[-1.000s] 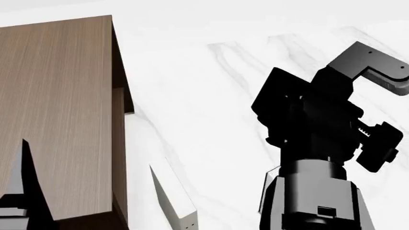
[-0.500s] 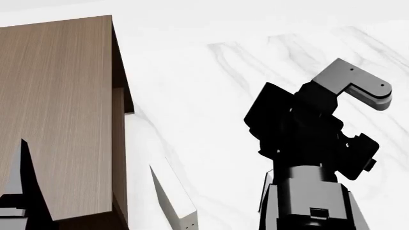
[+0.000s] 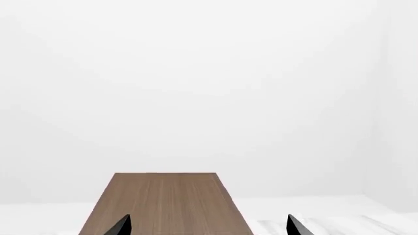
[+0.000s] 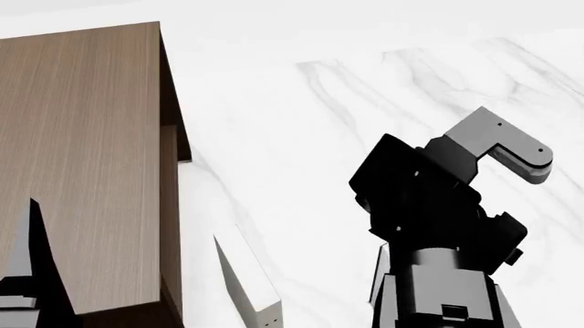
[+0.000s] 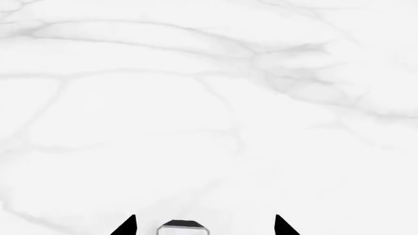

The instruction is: Pick up the book in the middle and place it on the cabinet shelf.

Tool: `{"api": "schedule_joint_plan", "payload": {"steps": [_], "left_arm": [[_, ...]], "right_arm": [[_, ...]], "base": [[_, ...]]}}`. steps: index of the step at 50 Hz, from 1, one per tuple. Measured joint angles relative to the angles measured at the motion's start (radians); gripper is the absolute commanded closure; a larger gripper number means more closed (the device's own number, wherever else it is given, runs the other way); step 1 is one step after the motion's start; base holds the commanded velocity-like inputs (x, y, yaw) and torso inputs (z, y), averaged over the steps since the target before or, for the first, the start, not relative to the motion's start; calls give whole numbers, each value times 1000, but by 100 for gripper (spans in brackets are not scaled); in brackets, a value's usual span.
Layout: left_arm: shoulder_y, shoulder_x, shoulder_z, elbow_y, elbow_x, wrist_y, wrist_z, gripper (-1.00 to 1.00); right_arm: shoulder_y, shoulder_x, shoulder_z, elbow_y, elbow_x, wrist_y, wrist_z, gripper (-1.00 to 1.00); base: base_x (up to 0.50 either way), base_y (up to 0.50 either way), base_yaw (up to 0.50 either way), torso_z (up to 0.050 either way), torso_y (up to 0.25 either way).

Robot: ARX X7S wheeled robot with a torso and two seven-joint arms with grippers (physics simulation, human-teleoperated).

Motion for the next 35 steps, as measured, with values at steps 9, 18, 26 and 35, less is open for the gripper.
{"api": "schedule_joint_plan", "payload": {"steps": [9,18,26,35], "left_arm": [[-4,-6,2,1,-6,1,-8,-100],[-5,-12,5,-2,-10,8,-12,-100],[-6,-17,6,-2,-15,12,-17,-100],[-6,-22,9,-4,-18,17,-21,-100]], "right_arm": [[-14,-1,-4,11,14,-15,-17,-100],[-26,-6,-17,32,21,-30,-54,-100],[-32,-9,-34,42,26,-35,-75,-100],[-41,-9,-39,47,27,-44,-89,100]], "base": [[0,0,0,0,0],[0,0,0,0,0],[0,0,0,0,0],[0,0,0,0,0]]}}
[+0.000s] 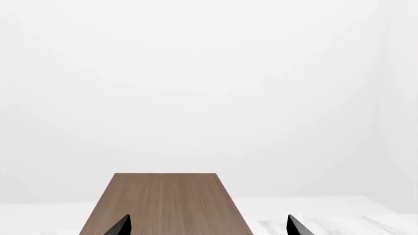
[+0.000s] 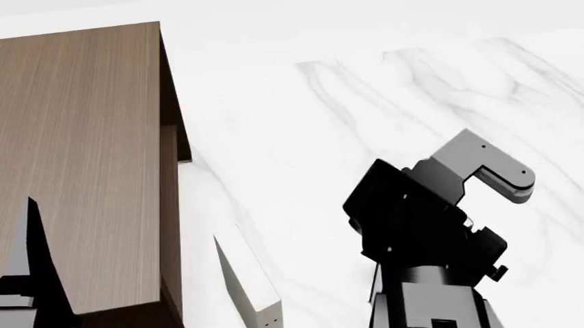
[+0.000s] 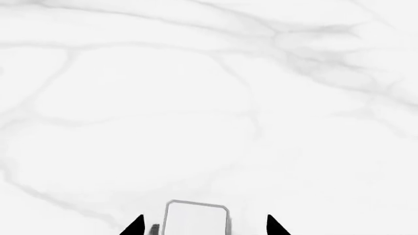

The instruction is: Pick up the book in the middle and place it on the cabinet shelf.

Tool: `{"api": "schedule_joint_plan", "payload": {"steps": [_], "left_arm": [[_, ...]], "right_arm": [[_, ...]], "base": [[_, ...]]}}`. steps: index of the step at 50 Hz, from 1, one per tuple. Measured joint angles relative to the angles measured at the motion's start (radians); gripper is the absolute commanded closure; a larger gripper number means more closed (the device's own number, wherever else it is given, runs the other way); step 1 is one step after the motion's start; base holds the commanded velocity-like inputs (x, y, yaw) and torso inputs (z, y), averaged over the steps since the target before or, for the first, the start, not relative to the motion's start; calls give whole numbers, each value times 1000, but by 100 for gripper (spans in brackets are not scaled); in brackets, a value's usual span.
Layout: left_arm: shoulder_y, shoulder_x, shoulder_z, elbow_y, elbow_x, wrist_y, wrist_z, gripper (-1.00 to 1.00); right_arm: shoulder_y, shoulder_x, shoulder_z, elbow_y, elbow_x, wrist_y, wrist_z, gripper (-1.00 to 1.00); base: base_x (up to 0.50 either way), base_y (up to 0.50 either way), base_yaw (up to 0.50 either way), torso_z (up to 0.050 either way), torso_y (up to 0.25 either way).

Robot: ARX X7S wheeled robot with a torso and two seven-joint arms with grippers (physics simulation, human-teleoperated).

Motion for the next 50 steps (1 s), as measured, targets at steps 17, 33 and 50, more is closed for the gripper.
{"api": "schedule_joint_plan", "payload": {"steps": [17,33,50], "left_arm": [[-1,-9,5,-3,-6,10,-9,-100],[-1,-17,9,-7,-9,22,-15,-100],[-5,-22,22,-14,-8,29,-21,-100]], "right_arm": [[-24,2,31,-37,6,-32,-9,100],[-116,15,-21,-375,25,-151,-43,100],[-69,2,-148,-465,185,-604,-128,100]], "base": [[0,0,0,0,0],[0,0,0,0,0],[0,0,0,0,2]]}}
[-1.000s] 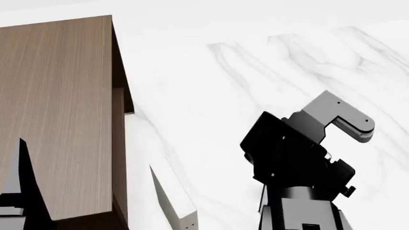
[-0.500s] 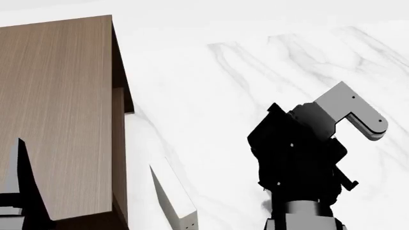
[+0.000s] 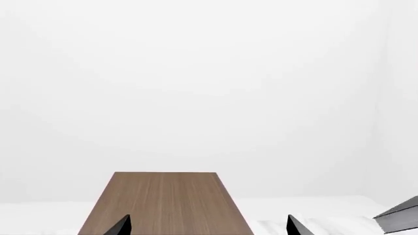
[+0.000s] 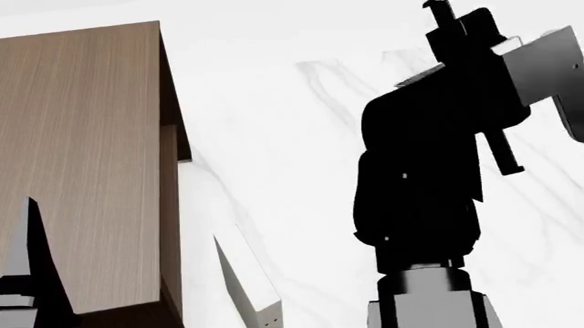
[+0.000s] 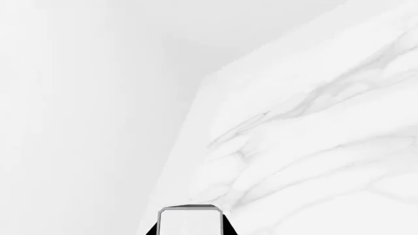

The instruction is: Pick up the book in the middle and place it on the cabinet shelf.

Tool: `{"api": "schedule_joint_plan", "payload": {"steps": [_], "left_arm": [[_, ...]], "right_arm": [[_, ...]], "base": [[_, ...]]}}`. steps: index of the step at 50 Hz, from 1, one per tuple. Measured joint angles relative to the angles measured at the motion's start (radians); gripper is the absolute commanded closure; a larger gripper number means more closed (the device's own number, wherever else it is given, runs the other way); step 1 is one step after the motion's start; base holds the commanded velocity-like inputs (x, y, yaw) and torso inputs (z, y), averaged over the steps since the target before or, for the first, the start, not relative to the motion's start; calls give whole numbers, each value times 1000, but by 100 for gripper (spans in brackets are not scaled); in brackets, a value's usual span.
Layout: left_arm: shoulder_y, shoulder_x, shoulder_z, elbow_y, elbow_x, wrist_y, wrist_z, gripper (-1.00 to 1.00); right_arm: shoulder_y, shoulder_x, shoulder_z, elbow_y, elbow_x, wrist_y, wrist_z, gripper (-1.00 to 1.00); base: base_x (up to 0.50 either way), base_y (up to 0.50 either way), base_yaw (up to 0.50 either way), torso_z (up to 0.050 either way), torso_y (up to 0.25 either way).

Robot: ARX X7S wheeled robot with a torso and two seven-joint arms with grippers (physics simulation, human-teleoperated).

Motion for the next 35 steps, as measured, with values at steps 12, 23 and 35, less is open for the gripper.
{"api": "schedule_joint_plan", "payload": {"steps": [12,23,35], "left_arm": [[1,-3,7,-7,3,9,-2,-100],[2,-7,12,-10,3,14,-6,-100],[0,-12,12,-10,-2,17,-12,-100]], "right_arm": [[63,3,-157,-84,329,-91,-253,100],[125,9,-265,-211,605,96,-352,100],[171,6,-368,-312,795,264,-338,100]], "base": [[0,0,0,0,2],[0,0,0,0,2],[0,0,0,0,1]]}}
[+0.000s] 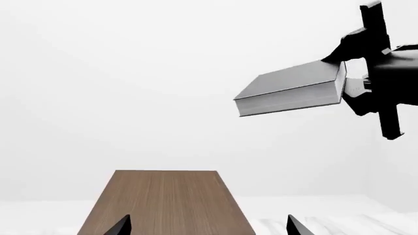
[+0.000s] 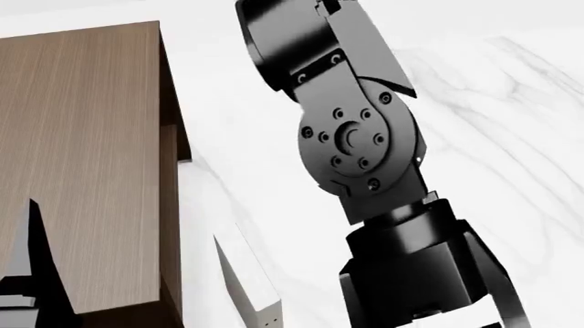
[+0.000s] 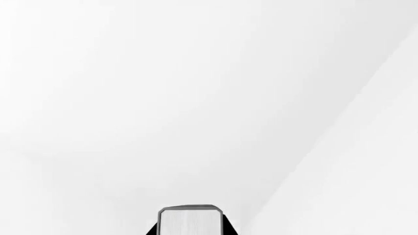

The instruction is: Pick up the book in the middle and place it on the cabinet shelf.

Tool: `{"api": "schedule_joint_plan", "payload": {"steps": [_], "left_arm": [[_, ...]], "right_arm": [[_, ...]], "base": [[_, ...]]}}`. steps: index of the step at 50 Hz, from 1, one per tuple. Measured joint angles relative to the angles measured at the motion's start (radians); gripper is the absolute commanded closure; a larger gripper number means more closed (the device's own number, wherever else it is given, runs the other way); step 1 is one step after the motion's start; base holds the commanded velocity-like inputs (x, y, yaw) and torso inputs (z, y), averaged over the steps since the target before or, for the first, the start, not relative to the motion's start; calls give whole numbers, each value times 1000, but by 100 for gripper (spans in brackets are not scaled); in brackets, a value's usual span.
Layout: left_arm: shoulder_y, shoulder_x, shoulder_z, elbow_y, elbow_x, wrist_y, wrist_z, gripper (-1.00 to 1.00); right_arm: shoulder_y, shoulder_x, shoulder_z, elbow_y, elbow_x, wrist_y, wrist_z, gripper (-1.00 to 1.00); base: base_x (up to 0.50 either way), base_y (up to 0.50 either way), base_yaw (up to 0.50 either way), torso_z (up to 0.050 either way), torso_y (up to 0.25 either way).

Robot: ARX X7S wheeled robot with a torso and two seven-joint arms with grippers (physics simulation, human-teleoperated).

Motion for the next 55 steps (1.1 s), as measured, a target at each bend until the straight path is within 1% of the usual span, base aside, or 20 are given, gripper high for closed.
{"api": "schedule_joint_plan", "payload": {"steps": [7,17,36,55], "left_arm": [[-3,-3,0,3,-6,-2,-5,-100],[-6,-8,-1,6,-14,-3,-12,-100],[-6,-15,2,0,-19,10,-16,-100],[-8,-22,5,3,-27,14,-26,-100]], "right_arm": [[27,-4,-70,-31,81,50,16,100],[57,-7,-192,-62,182,46,21,100],[58,-8,-429,-116,342,-67,-5,100],[38,-5,-582,-115,423,-146,-48,100]], "base": [[0,0,0,0,1],[0,0,0,0,1],[0,0,0,0,2],[0,0,0,1,1]]}}
